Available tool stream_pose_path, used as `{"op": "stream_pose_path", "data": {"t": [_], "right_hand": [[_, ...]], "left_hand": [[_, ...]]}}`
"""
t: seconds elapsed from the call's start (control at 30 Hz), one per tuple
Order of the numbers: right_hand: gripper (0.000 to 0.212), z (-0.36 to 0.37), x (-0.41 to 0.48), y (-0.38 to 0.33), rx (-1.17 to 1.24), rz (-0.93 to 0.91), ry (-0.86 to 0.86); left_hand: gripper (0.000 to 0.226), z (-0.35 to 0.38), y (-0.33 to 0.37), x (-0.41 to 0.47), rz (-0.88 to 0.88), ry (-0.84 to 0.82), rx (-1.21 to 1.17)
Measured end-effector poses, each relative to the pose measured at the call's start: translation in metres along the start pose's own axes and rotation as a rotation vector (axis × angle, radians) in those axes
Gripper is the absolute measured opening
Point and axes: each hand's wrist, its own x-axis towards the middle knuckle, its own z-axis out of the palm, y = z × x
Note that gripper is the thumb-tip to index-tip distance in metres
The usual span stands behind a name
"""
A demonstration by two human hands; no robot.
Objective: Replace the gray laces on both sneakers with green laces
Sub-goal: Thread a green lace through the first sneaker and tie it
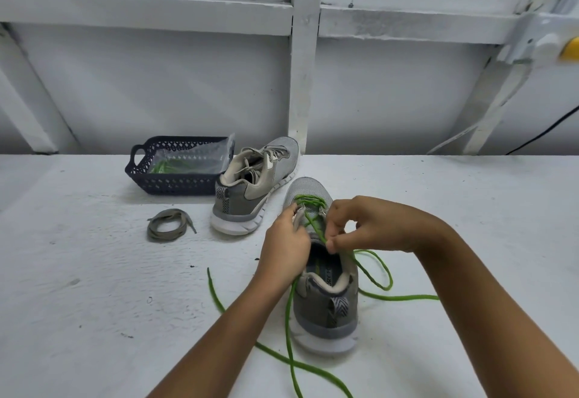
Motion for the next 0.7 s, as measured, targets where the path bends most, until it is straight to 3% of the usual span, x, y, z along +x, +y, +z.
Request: {"op": "stream_pose_path", "data": {"t": [0.1, 0.23, 0.3, 0.37, 0.47, 0.57, 0.7], "right_hand": [[0.014, 0.003, 0.007, -0.005, 0.23, 0.049, 0.083], [0.024, -0.006, 0.023, -0.016, 1.115, 0.172, 0.294], [0.021, -0.016, 0.03, -0.024, 1.545, 0.173, 0.343], [0.016, -0.026, 0.036, -0.032, 1.777, 0.12, 0.377], [0.017, -0.032, 0.045, -0.043, 1.869, 0.079, 0.398], [0.02, -0.033, 0.051, -0.051, 1.877, 0.087, 0.372], [0.021, -0.033, 0.053, -0.053, 1.883, 0.08, 0.354]], "left_hand": [[0.05, -0.003, -0.001, 0.001, 0.029, -0.016, 0.015], [0.04, -0.006, -0.004, -0.001, 0.191, 0.01, 0.011], [0.048, -0.008, -0.001, -0.006, 0.324, 0.048, -0.006], [0.057, -0.009, 0.004, -0.012, 0.51, 0.056, 0.082], [0.049, -0.007, 0.012, -0.013, 0.607, -0.001, 0.179], [0.035, -0.008, 0.022, -0.011, 0.466, -0.085, 0.02], [0.007, -0.011, 0.031, -0.005, 0.332, -0.023, -0.089]]}}
